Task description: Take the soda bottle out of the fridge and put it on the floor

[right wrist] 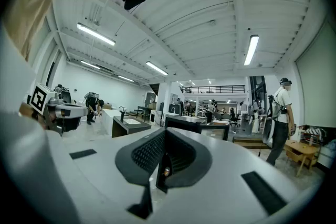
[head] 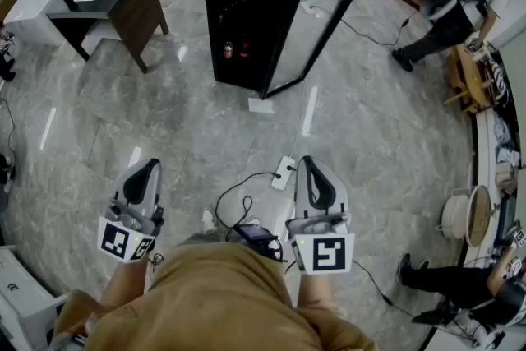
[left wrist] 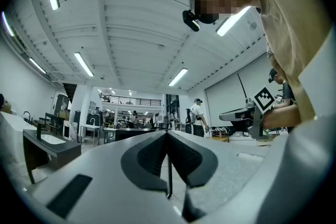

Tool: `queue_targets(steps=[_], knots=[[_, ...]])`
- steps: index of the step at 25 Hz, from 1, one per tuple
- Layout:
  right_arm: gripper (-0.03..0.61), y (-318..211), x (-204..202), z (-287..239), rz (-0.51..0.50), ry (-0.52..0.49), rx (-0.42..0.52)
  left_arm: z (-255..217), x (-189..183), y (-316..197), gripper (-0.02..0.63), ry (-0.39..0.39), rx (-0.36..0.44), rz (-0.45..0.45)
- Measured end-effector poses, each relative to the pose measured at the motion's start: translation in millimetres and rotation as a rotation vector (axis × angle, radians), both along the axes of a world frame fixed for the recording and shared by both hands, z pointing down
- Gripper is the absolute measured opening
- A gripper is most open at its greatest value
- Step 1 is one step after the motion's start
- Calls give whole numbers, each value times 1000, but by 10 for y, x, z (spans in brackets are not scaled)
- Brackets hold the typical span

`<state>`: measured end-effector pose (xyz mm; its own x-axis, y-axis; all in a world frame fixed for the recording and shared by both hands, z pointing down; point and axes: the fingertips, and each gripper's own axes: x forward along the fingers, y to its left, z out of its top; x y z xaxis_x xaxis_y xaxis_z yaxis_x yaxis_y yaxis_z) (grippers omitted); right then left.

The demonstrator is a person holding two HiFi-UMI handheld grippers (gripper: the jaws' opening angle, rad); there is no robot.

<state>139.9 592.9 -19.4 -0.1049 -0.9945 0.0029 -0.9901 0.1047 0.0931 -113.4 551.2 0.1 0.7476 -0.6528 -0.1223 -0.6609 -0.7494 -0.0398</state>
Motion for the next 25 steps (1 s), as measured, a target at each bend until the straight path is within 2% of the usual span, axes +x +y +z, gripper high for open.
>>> queue_targets(steps=[7,14,25], knots=[[0,66,0,-36,4,1,2,-63,14,26,-5,-1,7,6],[0,32,201,-34,11,-30,18,-90,240,-41,-5,-5,15,8],[2,-126,557,104,-85,-29,15,-44,593,-12,-6,-11,32,-86]])
